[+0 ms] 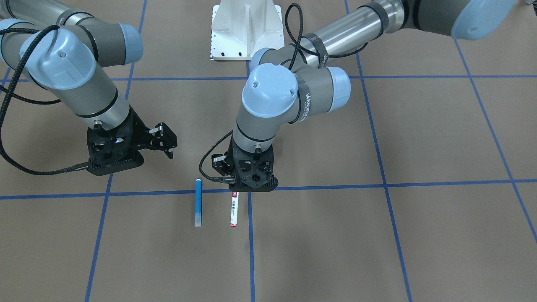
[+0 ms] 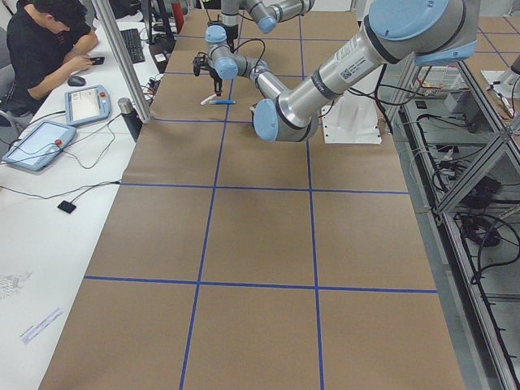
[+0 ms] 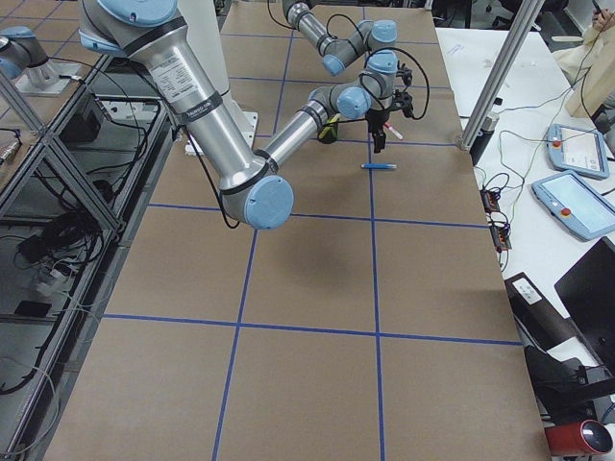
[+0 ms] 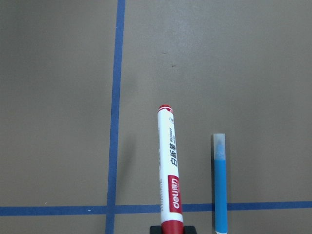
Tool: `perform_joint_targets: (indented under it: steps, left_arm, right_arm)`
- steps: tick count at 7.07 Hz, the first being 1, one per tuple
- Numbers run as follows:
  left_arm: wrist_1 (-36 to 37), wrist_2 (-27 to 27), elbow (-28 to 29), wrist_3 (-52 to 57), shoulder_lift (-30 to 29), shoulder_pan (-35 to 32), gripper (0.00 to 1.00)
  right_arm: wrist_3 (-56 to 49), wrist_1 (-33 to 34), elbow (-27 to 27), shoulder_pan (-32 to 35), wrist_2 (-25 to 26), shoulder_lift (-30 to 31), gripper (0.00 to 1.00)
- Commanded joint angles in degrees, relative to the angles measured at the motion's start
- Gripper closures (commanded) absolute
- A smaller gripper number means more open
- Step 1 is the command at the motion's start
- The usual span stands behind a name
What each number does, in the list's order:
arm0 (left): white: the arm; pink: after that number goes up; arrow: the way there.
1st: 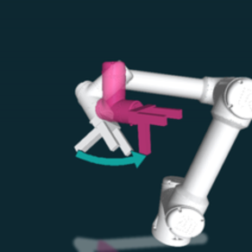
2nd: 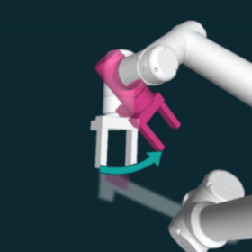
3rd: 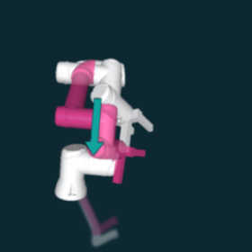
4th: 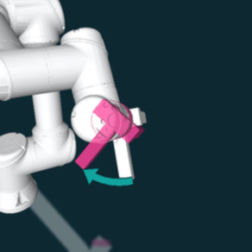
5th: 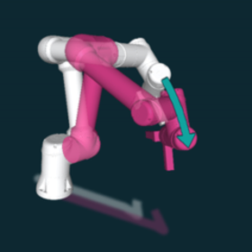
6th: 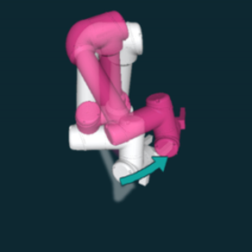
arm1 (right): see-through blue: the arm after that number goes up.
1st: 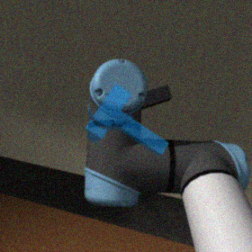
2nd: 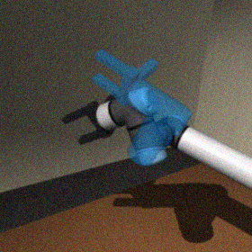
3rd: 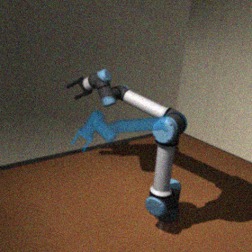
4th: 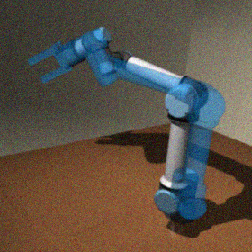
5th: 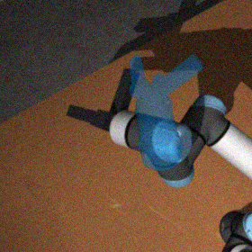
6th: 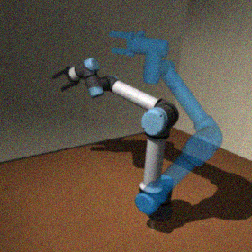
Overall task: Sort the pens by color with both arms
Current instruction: 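Lower the red-capped marker beside the blue marker with the left gripper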
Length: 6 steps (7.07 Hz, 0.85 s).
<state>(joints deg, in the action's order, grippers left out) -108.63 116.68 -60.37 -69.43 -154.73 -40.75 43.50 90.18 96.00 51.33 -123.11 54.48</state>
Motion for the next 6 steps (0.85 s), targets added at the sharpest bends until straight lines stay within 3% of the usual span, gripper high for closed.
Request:
perform_joint_targets:
  steps: [1, 2, 4, 5, 6]
  left_arm:
    - [-0.4, -0.7, 0.9, 0.0, -0.2, 0.8, 0.64]
    - [-0.4, -0.7, 0.8, 0.0, -0.2, 0.9, 0.51]
    - [-0.3, -0.7, 0.6, 0.1, -0.2, 1.5, 0.49]
    - [-0.3, -0.7, 0.3, 0.4, -0.2, 1.6, 0.41]
    - [0.3, -0.4, -1.3, 0.7, 0.1, 1.1, 0.41]
  right_arm:
    - [0.1, 0.0, 0.1, 0.1, 0.0, -0.1, 0.01]
    - [0.1, 0.0, 0.1, 0.3, 0.0, 0.0, 0.01]
    - [0.1, 0.1, 0.1, 0.4, 0.0, -0.1, 0.01]
    - [0.4, 0.1, 0.1, 0.4, 0.0, -0.1, 0.01]
    - [0.9, 0.1, 0.1, 0.3, 0.1, -0.3, 0.01]
